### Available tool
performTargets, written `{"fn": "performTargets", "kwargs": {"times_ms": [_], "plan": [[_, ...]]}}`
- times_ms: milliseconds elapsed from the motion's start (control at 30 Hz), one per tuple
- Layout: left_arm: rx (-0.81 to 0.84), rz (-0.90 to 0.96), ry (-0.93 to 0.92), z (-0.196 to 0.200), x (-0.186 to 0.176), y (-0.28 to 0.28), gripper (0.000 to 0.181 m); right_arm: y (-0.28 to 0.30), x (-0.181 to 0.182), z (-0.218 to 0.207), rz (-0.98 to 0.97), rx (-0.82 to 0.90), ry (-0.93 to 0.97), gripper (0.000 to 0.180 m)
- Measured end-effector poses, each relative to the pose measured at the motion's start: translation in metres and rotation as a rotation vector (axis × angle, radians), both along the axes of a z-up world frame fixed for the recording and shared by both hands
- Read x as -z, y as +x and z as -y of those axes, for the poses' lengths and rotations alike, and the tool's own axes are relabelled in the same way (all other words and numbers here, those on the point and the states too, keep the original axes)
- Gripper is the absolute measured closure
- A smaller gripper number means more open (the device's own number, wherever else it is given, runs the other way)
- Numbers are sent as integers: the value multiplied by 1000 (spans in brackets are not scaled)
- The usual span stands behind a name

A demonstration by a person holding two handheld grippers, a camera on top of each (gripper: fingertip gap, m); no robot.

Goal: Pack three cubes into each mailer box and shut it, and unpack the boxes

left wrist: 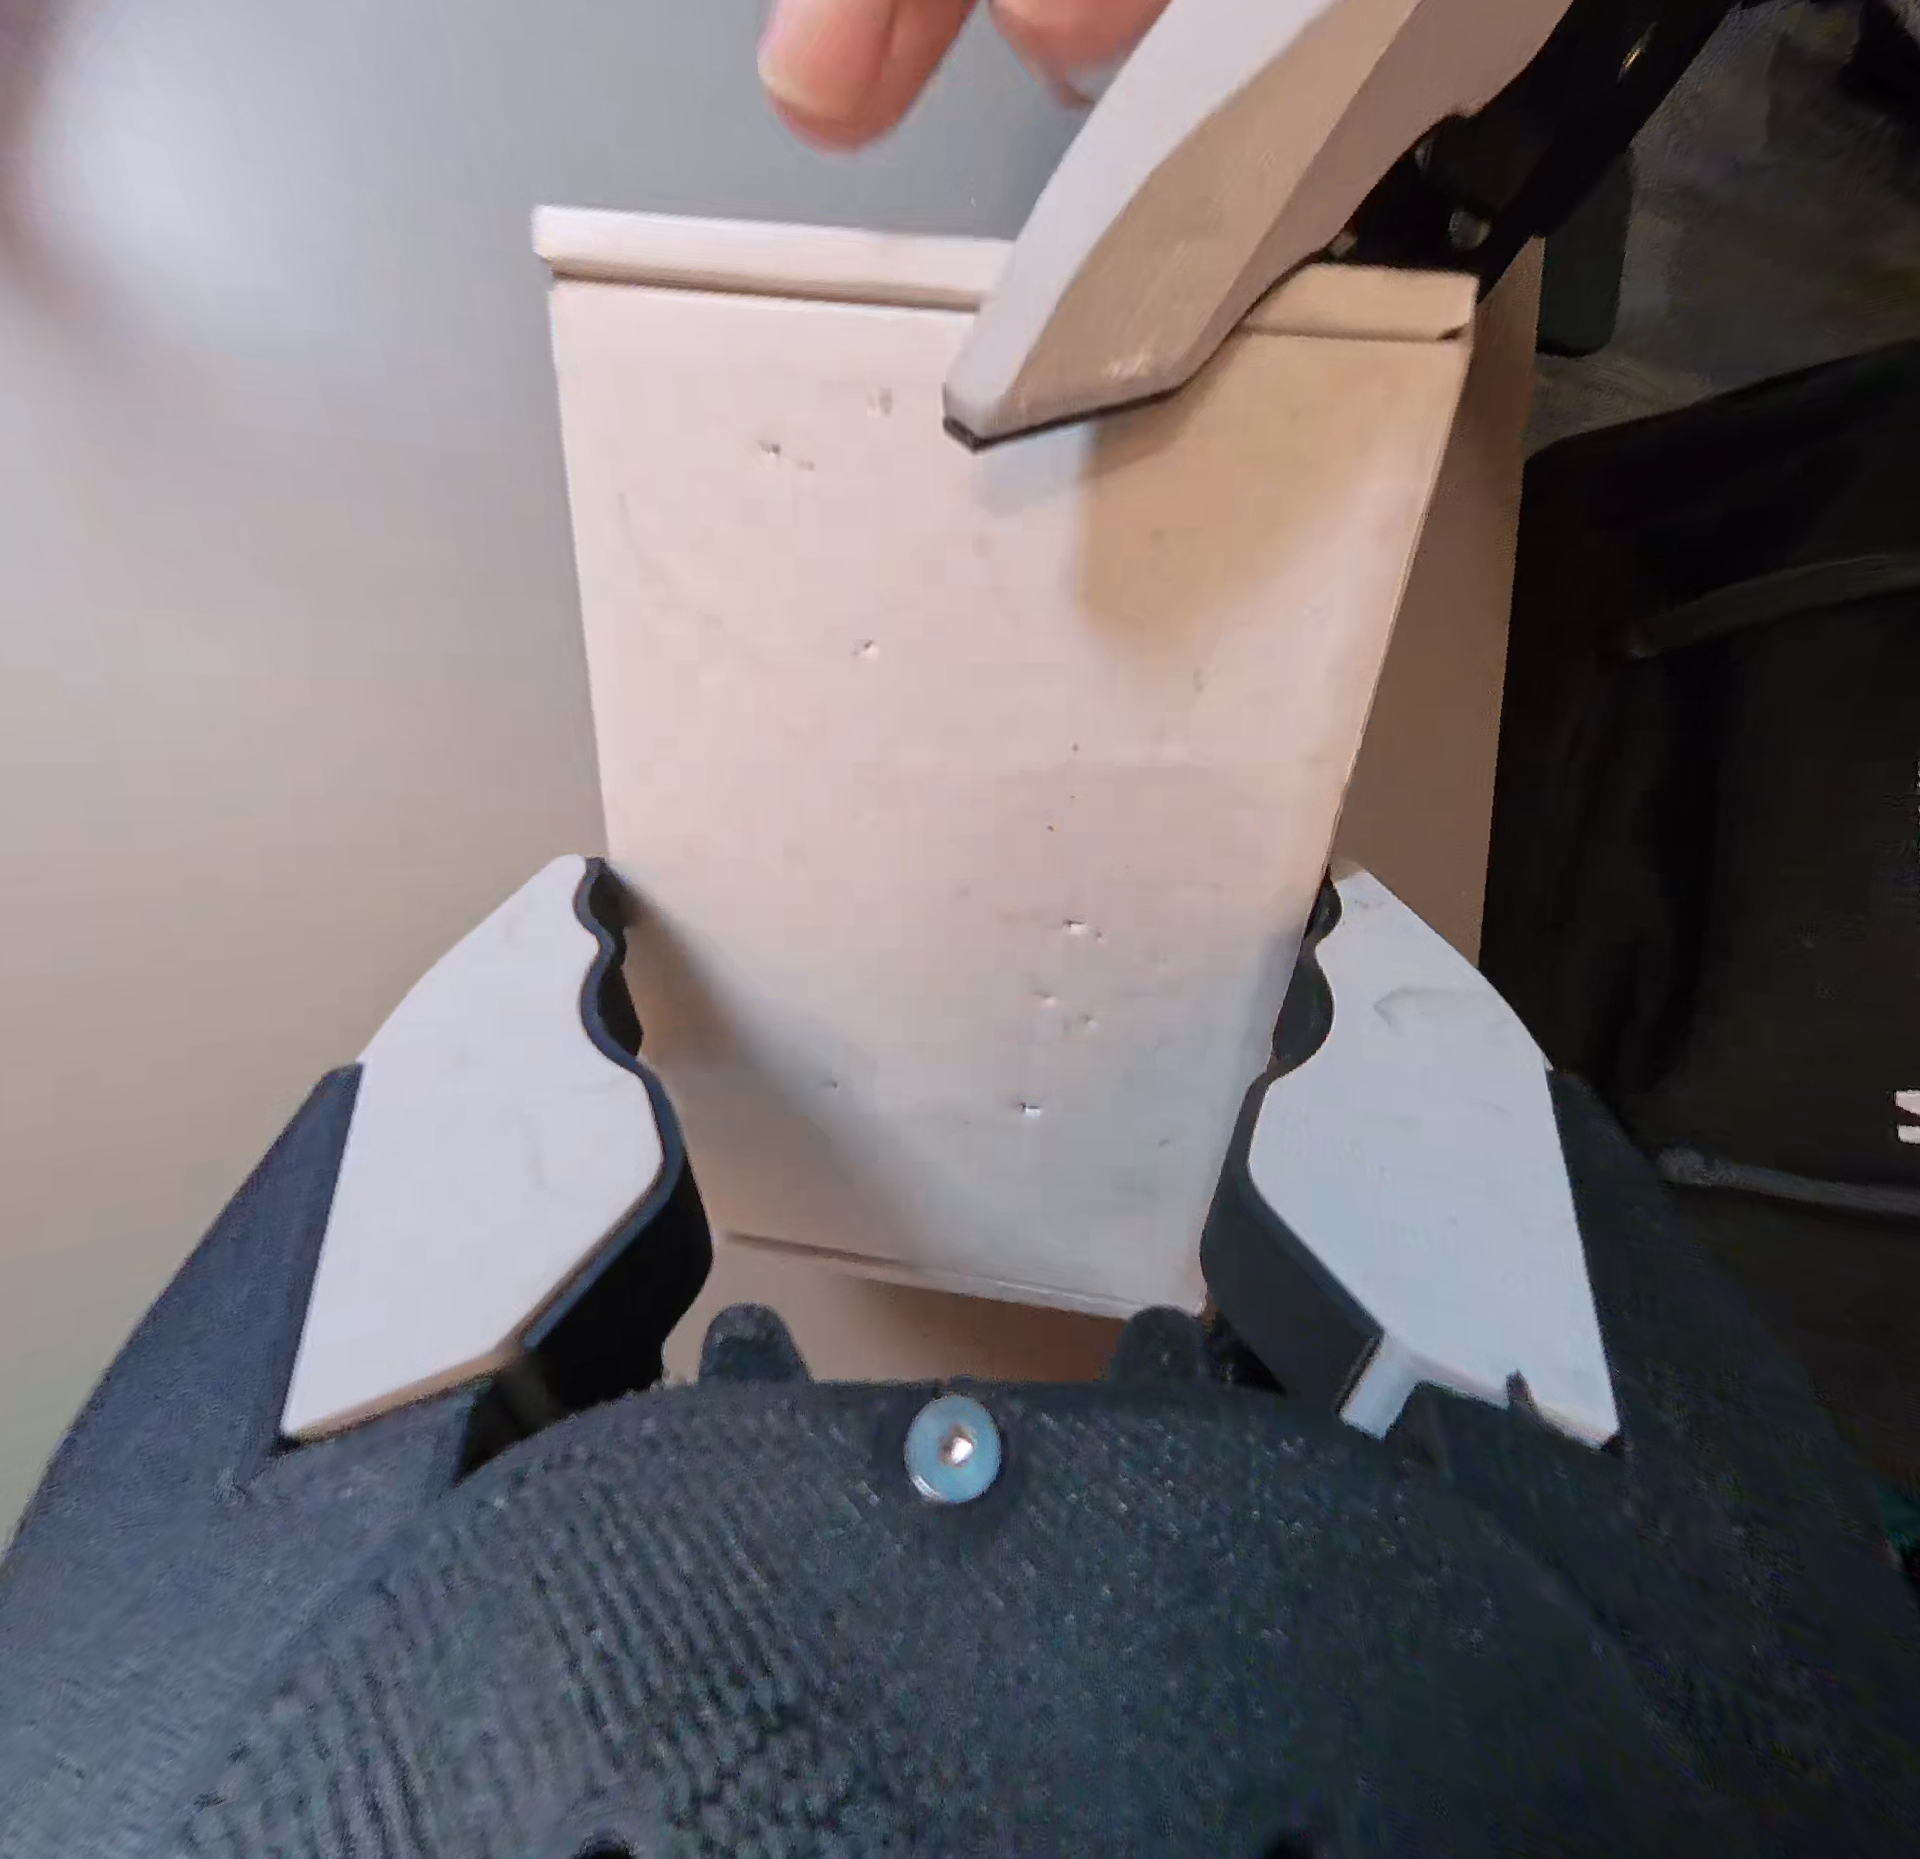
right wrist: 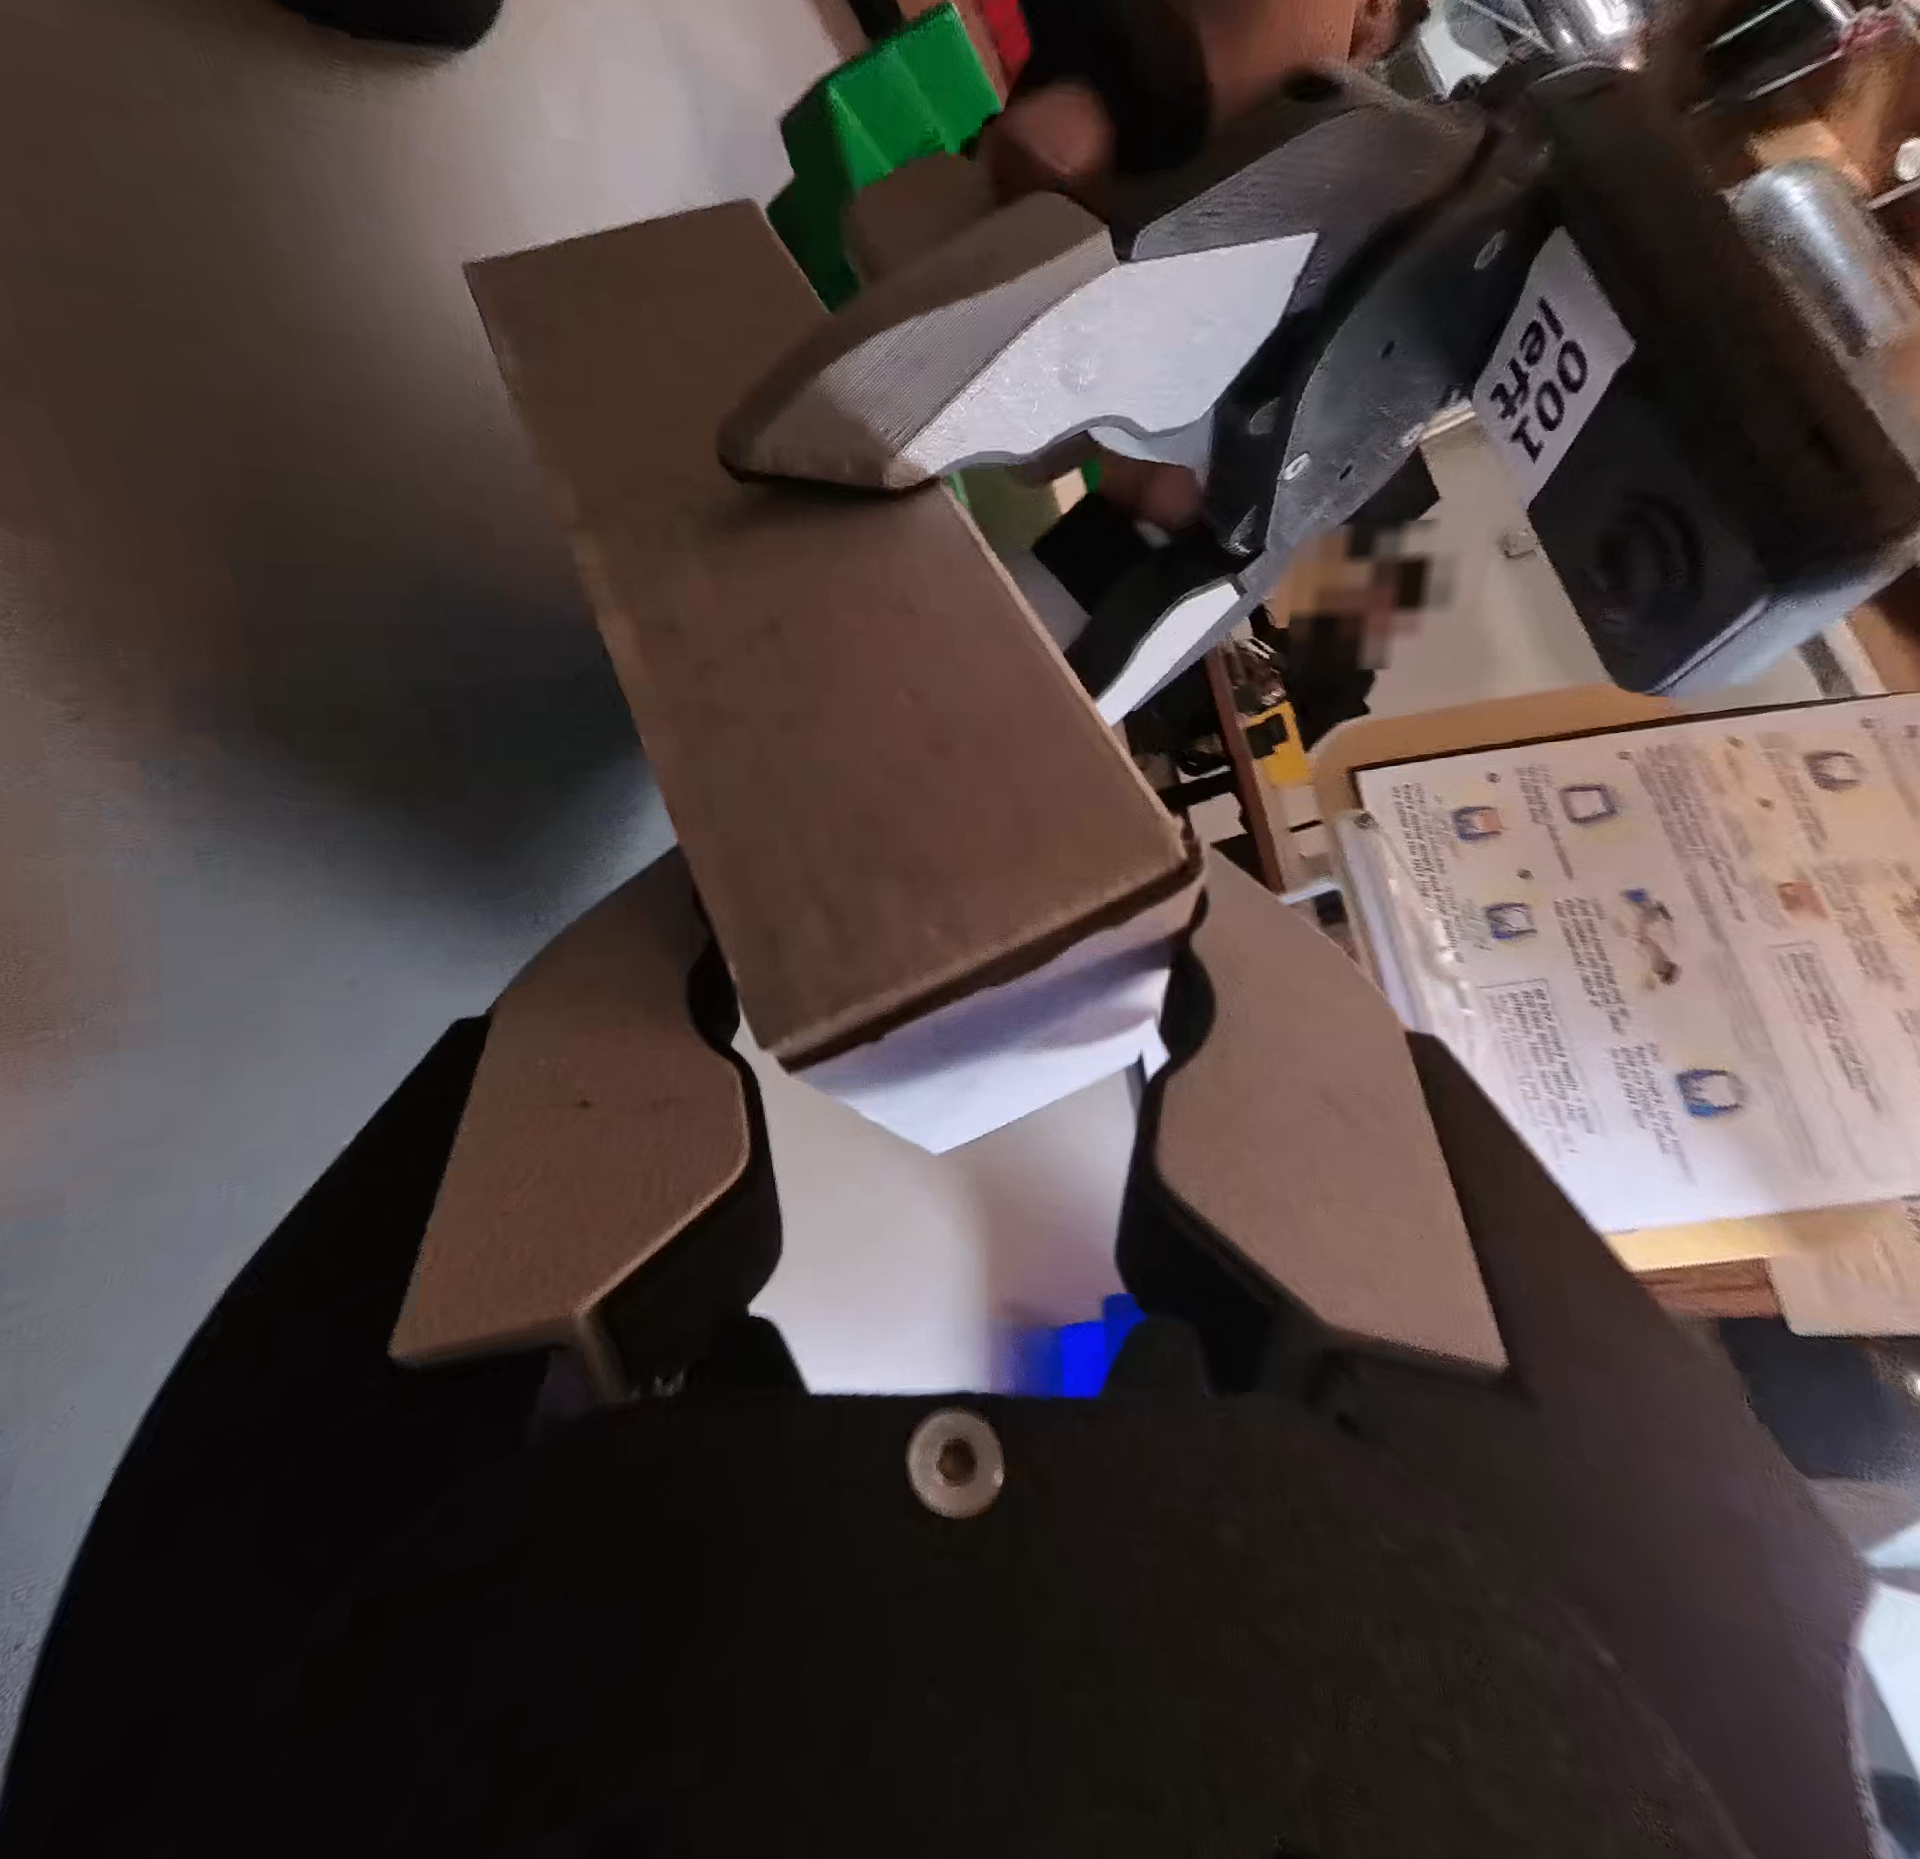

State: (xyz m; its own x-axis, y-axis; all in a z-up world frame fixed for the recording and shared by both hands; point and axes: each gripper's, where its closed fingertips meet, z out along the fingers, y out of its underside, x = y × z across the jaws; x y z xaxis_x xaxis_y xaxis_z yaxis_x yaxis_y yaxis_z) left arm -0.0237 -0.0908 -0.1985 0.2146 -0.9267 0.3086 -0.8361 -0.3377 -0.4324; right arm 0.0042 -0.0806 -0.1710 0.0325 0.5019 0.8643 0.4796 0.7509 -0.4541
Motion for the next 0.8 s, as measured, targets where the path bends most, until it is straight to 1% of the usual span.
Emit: {"fn": "performTargets", "kwargs": {"times_ms": [33, 100, 133, 200, 333, 400, 500, 600, 633, 667, 733, 800], "plan": [[-5, 22, 7, -1, 1, 1, 60, 2, 3, 1, 1, -8, -21, 101], [-27, 132, 40, -5, -6, 7, 67, 6, 5, -1, -2, -6, -88, 103], [-39, 194, 68, -6, -12, 9, 72, 7, 5, -1, -9, -6, -128, 104], [-53, 332, 123, -6, -29, 9, 75, 12, 7, -5, -19, -1, -210, 104], [-78, 545, 226, 7, -54, -2, 78, 23, 12, -16, -59, 22, -439, 104], [-97, 606, 307, 12, -57, -9, 79, 27, 14, -21, -83, 33, -566, 104], [-152, 571, 441, 6, -40, -16, 81, 28, 13, -24, -134, 22, -735, 105], [-176, 504, 482, 0, -15, -15, 82, 26, 8, -24, -184, 2, -905, 105], [-195, 495, 505, -4, -10, -14, 85, 26, 9, -23, -187, 1, -958, 106], [-217, 491, 531, -9, -7, -14, 93, 26, 10, -22, -190, -1, -1003, 106], [-235, 506, 518, -13, -2, -10, 107, 28, 15, -17, -169, -14, -1082, 106], [-248, 555, 485, -12, 0, -5, 107, 28, 23, -14, -144, -5, -1138, 106]]}}
